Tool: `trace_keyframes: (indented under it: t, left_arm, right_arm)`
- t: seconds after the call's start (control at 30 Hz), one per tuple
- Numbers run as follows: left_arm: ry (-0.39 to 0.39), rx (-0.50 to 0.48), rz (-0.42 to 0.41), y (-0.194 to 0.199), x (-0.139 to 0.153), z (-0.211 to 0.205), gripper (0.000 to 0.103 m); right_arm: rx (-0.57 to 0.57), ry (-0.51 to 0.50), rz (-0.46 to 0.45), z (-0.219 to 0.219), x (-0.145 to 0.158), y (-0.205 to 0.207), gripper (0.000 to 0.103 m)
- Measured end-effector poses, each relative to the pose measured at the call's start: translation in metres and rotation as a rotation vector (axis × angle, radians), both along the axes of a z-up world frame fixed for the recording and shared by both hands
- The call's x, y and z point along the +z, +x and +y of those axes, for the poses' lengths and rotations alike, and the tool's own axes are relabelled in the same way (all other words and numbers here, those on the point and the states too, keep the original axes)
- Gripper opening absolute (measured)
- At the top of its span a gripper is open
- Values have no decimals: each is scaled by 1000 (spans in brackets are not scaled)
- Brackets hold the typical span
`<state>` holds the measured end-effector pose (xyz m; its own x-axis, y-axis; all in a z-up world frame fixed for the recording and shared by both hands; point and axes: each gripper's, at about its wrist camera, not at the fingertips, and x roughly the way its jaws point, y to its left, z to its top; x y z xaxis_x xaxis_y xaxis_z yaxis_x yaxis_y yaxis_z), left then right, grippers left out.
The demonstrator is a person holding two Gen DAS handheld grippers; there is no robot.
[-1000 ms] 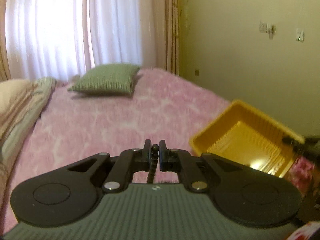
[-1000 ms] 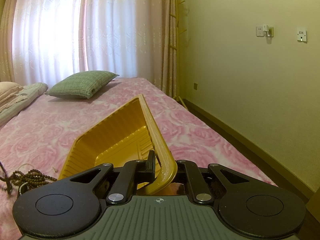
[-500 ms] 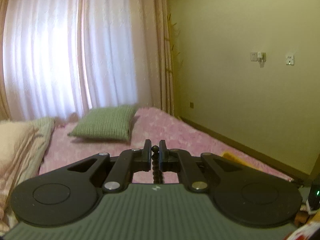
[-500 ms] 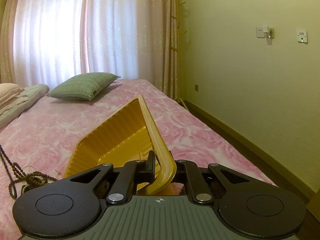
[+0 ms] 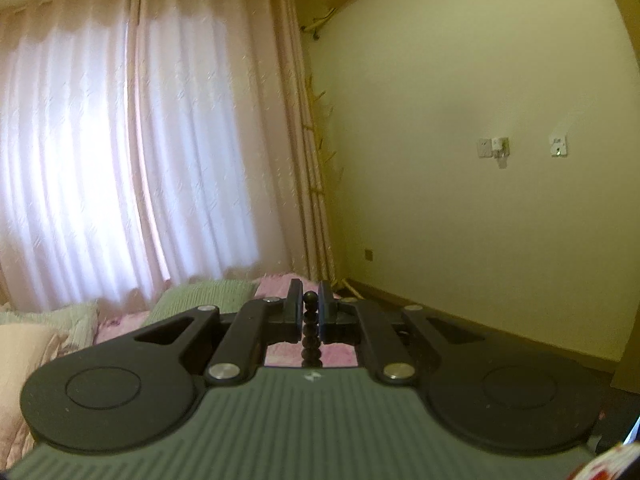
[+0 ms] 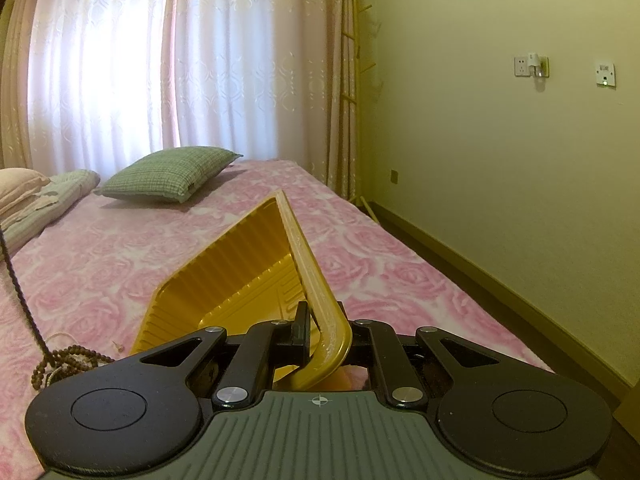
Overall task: Organize jewelry
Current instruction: 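Lift the bead strand high with the left gripper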
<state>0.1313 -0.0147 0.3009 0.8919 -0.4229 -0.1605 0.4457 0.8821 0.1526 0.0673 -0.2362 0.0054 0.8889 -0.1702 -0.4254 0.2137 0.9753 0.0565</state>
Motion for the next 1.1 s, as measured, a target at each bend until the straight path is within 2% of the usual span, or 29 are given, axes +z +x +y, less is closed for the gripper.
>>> trace_keyframes:
  t: [0.27,0.53,0.73,0.93,1.03,1.1]
  left_arm:
    - [9,-46,-41,5,22,-27,6]
    - [5,-49,-99,5,52,-36,6]
    - [10,-13,-143,2,78,-28,6]
    - [-42,28,-177,-2,107,-11,6]
    - [-39,40,-212,-8,120,-6,6]
    - [-8,50,-215,-9,121,-7,6]
  right_arm:
    - [1,8,-1,-2,2,-2,9]
    - [3,9,0,-3,3,-2,9]
    - [2,10,0,-4,4,-1,9]
    - [2,7,-1,-3,5,0,9]
    - [5,6,-3,-2,5,-2,9]
    - [4,6,-2,-2,5,-2,9]
